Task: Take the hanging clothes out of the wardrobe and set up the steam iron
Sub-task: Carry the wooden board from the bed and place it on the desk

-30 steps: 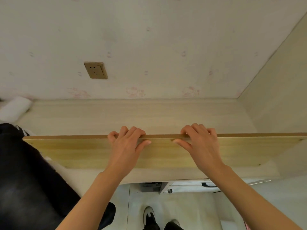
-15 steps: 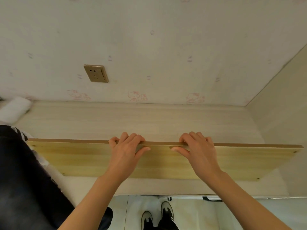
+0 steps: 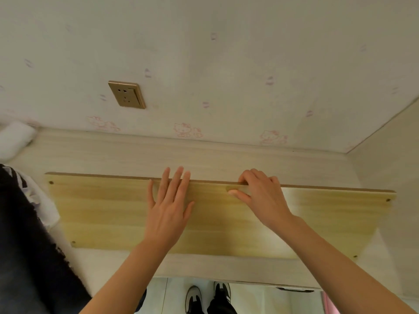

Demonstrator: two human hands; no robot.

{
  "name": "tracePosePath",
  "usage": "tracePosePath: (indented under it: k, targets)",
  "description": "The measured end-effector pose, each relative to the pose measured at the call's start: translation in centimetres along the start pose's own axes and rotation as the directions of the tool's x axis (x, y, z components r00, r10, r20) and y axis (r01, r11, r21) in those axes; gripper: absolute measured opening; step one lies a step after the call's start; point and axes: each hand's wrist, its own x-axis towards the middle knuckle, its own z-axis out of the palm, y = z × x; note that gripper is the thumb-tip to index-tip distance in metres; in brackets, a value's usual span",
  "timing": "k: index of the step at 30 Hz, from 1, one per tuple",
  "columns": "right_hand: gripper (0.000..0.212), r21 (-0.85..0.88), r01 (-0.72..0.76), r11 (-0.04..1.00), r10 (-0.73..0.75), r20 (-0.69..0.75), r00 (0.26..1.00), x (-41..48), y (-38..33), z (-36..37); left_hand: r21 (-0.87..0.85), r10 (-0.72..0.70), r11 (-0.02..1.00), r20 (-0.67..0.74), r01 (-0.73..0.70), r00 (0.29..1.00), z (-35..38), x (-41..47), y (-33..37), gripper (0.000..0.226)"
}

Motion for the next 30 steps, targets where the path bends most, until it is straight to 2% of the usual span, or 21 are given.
tracePosePath:
  k: [5,11,15,20,30]
  targets:
    - [0.063,-0.103,0.004,0.995,0.011,0.143,0.990,2.9,1.0,1.4,-0.033,-0.063,0.997,0.179,0.070,0.982,3.3,-0.8,-0.4,0.082]
    - [0.083,-0.229,-0.009,0.973,0.088,0.337,0.938,6.8,2.5,5.0,0.000,-0.194,0.978,0.383,0.210,0.903,7.4,-3.1,-1.7,0.080]
    - [0.087,-0.218,-0.025,0.976,0.121,0.439,0.890,8.7,3.5,7.2,0.029,-0.246,0.964,0.463,0.263,0.852,8.9,-3.4,-2.5,0.073]
    - [0.087,-0.147,-0.042,0.988,0.114,0.533,0.838,9.8,4.4,9.2,0.027,-0.248,0.961,0.513,0.274,0.822,10.4,-3.2,-3.2,0.073]
    - [0.084,-0.130,-0.032,0.991,0.104,0.600,0.793,11.0,4.8,10.3,0.009,-0.239,0.960,0.547,0.279,0.803,11.5,-3.0,-3.8,0.078]
